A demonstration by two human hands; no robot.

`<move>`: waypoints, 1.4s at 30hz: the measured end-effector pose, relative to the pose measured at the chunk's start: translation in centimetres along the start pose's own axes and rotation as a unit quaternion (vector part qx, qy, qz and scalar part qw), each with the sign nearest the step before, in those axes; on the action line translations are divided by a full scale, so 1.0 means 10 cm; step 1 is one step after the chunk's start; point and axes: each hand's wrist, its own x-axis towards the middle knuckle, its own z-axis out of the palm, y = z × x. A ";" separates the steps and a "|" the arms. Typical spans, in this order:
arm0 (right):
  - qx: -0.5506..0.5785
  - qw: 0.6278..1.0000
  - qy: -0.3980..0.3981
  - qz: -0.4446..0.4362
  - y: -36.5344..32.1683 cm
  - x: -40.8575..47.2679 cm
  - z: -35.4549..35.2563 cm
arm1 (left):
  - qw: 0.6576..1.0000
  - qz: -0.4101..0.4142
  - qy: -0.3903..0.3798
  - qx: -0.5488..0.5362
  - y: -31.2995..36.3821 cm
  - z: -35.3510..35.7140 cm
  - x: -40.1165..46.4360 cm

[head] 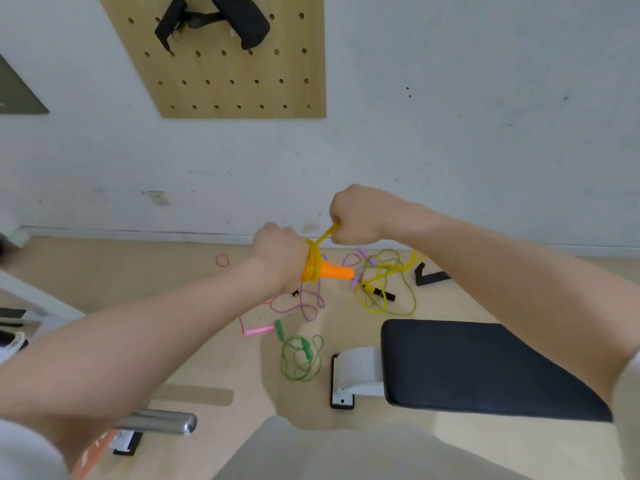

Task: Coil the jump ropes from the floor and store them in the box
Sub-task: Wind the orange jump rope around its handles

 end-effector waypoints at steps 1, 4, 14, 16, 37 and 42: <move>0.043 0.999 -0.008 0.000 -0.07 -0.04 0.03 | 1.000 -0.019 0.005 -0.005 0.01 0.02 0.02; 0.168 0.985 -0.019 0.017 -0.13 -0.12 0.18 | 0.994 -0.071 0.008 -0.087 -0.05 0.05 0.10; 0.532 0.838 -0.122 -0.014 0.08 -0.50 0.84 | 0.788 -0.005 -0.014 -0.616 -0.11 0.01 0.03; 0.506 0.848 -0.154 -0.034 0.13 -0.52 0.91 | 0.782 0.071 -0.029 -0.618 -0.07 -0.01 -0.04; 0.119 0.985 -0.123 0.007 0.08 -0.16 0.29 | 0.988 -0.068 -0.032 -0.133 0.20 0.26 0.15; 0.245 0.965 -0.088 0.023 -0.07 -0.19 0.49 | 0.940 -0.133 -0.016 -0.314 -0.01 0.33 0.31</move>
